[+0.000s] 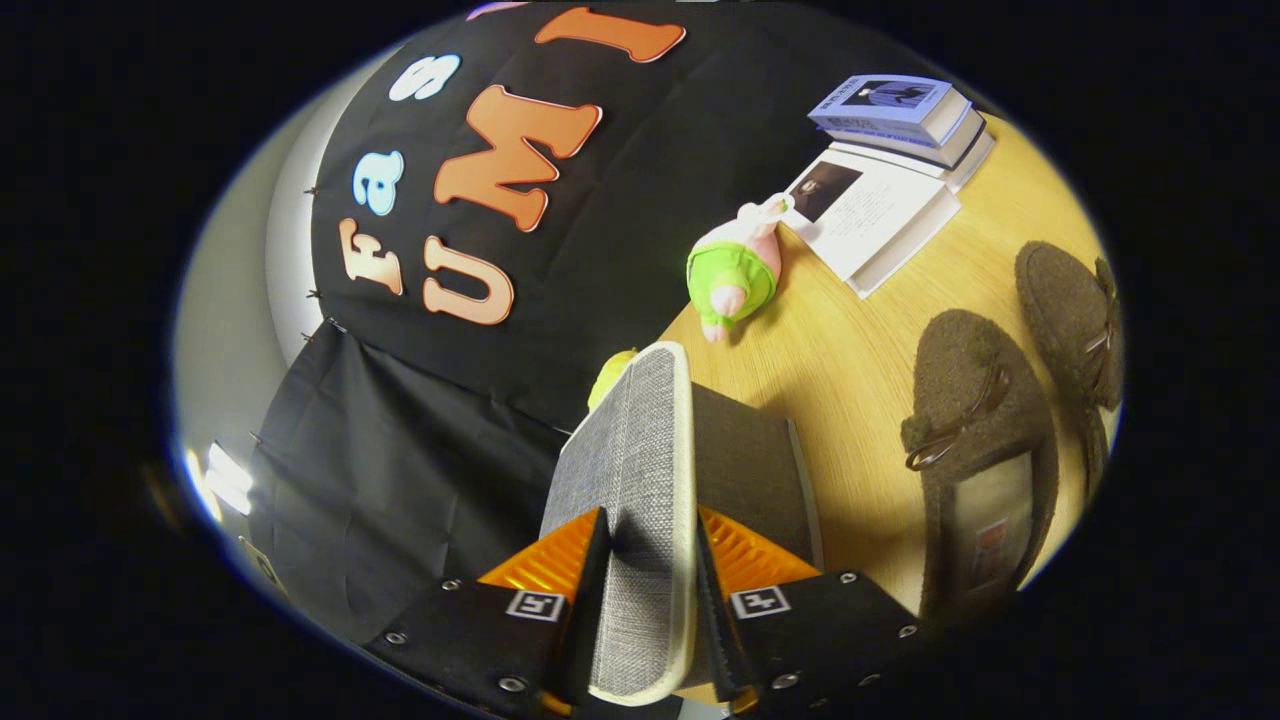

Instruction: Open the storage box then place both shoes into the box .Put the left shoe in first, then the right shoe, with the right side of both shoes facing outward in a uniform manner.

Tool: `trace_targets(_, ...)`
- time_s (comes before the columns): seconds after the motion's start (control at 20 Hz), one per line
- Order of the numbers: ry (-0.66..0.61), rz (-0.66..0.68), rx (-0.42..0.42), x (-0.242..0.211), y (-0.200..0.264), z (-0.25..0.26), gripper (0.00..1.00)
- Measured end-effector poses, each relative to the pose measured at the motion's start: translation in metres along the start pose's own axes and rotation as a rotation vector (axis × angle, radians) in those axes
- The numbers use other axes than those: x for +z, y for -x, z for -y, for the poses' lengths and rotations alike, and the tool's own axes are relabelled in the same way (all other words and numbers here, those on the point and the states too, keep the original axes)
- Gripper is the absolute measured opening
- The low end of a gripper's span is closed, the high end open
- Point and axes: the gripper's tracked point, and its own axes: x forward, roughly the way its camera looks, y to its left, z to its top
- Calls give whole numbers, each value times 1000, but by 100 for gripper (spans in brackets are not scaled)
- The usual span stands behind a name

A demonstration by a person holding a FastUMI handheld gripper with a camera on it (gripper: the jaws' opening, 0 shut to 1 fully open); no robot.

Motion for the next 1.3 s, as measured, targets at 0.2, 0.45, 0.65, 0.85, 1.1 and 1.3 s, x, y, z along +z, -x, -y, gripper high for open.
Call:
trace_targets(0.2, -33, -18, 2, 5, 6, -13, 7)
trace_targets(0.45, 24, -16, -12, 14, 11, -44, 2)
trace_targets(0.65, 69, -4, 6, 28, 17, -88, 2)
trace_targets(0.85, 110, 18, 42, 36, 13, -138, 2)
trace_targets(1.1, 170, 27, 50, 30, -7, -178, 2)
trace_targets(1.3, 167, 7, 76, 20, -26, -204, 2)
